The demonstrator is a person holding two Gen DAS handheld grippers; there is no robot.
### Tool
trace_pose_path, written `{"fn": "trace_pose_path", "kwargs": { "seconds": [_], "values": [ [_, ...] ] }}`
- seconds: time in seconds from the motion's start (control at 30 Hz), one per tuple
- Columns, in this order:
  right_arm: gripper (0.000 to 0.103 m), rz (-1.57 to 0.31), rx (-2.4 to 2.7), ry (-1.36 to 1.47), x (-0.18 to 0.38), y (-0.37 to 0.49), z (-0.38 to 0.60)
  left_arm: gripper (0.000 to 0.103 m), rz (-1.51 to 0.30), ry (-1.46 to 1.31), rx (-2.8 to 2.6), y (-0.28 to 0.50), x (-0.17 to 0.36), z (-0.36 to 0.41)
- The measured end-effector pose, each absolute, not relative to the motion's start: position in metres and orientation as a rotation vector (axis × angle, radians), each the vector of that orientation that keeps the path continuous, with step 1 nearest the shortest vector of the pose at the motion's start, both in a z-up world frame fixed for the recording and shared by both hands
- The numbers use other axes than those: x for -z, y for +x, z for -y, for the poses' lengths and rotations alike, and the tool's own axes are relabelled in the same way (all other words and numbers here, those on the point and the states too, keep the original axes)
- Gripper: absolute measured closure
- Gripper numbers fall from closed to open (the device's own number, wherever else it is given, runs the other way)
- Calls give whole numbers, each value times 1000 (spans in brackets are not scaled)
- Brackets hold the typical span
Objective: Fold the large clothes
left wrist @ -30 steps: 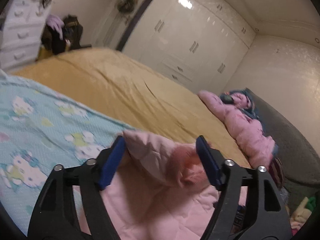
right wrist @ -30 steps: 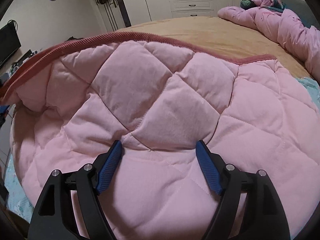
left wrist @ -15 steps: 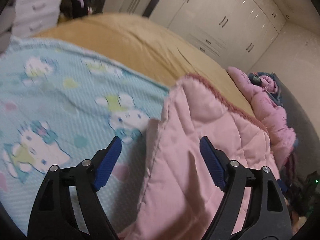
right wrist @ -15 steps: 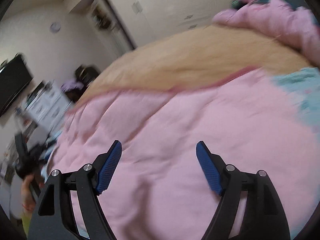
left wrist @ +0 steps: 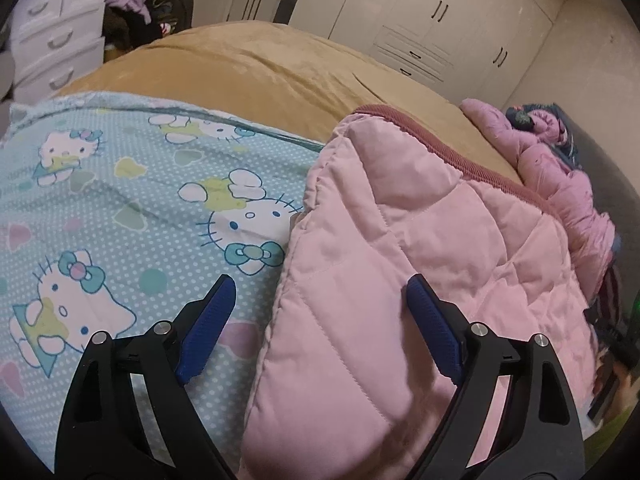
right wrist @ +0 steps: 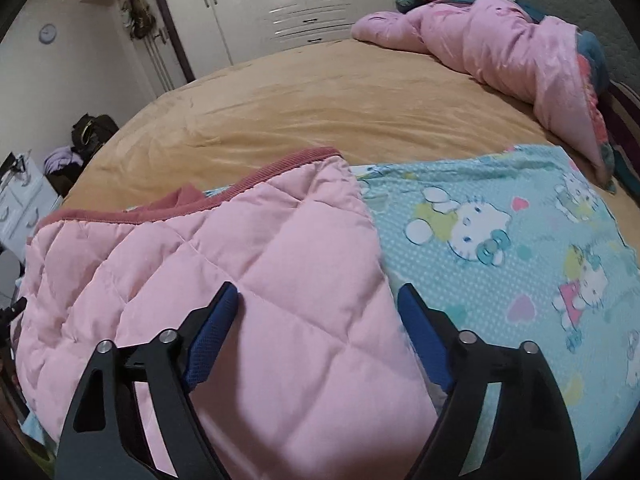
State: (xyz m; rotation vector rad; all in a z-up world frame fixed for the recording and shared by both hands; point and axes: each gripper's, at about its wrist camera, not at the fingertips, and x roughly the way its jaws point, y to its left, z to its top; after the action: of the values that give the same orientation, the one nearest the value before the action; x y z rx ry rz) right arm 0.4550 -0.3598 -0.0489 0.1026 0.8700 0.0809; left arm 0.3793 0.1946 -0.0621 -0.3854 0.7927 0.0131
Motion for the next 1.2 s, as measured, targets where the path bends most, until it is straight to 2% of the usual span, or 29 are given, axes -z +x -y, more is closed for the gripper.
{"fn": "trace_pose_path", "kwargs": {
  "seconds": [0.07, 0.13, 0.2, 0.27, 0.37, 0.4, 0.5, 0.67, 0.77, 0.87, 1.07, 1.2],
  "values": [
    [35, -874, -93, 55, 56, 458, 352, 26, -793, -358, -13, 381, 63, -191],
    [45, -854, -94, 40, 58, 460, 353, 32, -788, -336, -1, 382, 61, -188],
    [56, -828, -99, 37, 56, 455, 353, 48, -789, -325, 14, 383, 61, -185],
    [63, -801, -95, 21, 54, 449, 353, 55, -788, -314, 25, 385, 61, -181],
    [75, -751, -83, 9, 48, 439, 354, 77, -749, -271, 29, 382, 52, -176],
    [86, -731, -67, 14, 42, 435, 356, 81, -736, -262, 30, 381, 49, -175],
    [87, -647, -72, 76, 20, 424, 367, 90, -652, -278, 36, 374, 30, -177],
    [87, -564, -77, 152, -2, 429, 373, 91, -522, -227, -8, 364, -3, -168],
    [87, -566, -52, 183, 2, 445, 373, 91, -507, -156, -69, 373, -8, -159],
    [87, -608, -27, 218, 13, 463, 375, 91, -522, -145, -108, 391, 3, -159],
    [88, -717, 36, 180, 54, 486, 372, 90, -666, -167, -161, 427, 60, -175],
    [87, -771, 62, 171, 78, 487, 371, 89, -698, -201, -144, 430, 73, -180]
  ]
}}
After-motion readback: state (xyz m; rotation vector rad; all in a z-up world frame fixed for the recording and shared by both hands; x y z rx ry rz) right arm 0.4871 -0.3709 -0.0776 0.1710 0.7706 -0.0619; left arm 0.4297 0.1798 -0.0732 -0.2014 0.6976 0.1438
